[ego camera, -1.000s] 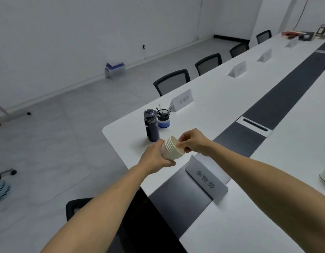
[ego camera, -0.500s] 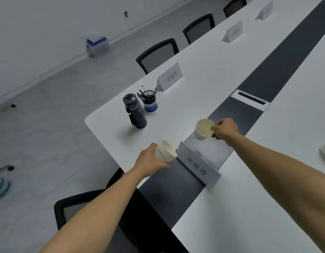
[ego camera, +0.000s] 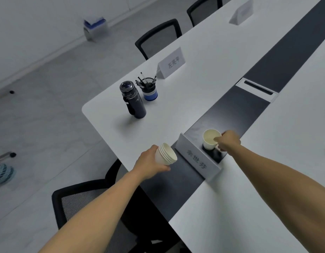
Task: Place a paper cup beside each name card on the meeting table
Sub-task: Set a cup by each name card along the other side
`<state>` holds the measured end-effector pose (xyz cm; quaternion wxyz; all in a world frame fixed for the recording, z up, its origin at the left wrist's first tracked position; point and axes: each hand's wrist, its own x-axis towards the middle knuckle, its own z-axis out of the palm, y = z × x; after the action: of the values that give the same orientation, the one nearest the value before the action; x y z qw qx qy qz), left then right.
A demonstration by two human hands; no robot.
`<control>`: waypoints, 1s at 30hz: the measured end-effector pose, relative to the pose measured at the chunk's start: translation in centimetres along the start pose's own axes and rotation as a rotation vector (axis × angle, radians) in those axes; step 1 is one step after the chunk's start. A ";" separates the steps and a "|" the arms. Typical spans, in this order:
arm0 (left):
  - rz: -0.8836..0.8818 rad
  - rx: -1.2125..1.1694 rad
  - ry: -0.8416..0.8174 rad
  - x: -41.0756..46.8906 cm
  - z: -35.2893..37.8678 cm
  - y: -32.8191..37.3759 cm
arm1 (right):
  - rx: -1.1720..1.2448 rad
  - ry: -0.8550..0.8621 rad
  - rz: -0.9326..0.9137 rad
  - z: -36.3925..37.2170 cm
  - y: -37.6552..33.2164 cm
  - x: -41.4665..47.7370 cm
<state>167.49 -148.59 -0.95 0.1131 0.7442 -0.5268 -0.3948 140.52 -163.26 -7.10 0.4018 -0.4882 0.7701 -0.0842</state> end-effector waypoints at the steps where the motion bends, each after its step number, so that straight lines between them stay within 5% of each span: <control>1: 0.012 -0.003 0.008 -0.2 -0.3 0.0 | -0.076 0.015 -0.034 -0.5 -0.5 -0.6; 6: 0.058 -0.037 0.099 -2.1 -3.8 -0.3 | -0.342 0.154 -0.214 -2.5 -5.1 -4.6; 12: 0.056 -0.061 0.314 -8.2 -11.8 -4.7 | -0.467 0.127 -0.549 1.2 -15.3 -12.2; 20: -0.075 -0.115 0.594 -23.0 -22.4 -18.7 | -0.587 0.055 -1.009 15.2 -26.2 -29.1; 30: -0.213 -0.074 0.792 -41.3 -32.0 -37.3 | -0.642 0.002 -1.293 33.2 -33.8 -50.4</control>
<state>210.54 -104.79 17.84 0.2923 0.8844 -0.3481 -0.1059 197.02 -130.42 15.54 0.1076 -0.9402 0.3144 -0.0751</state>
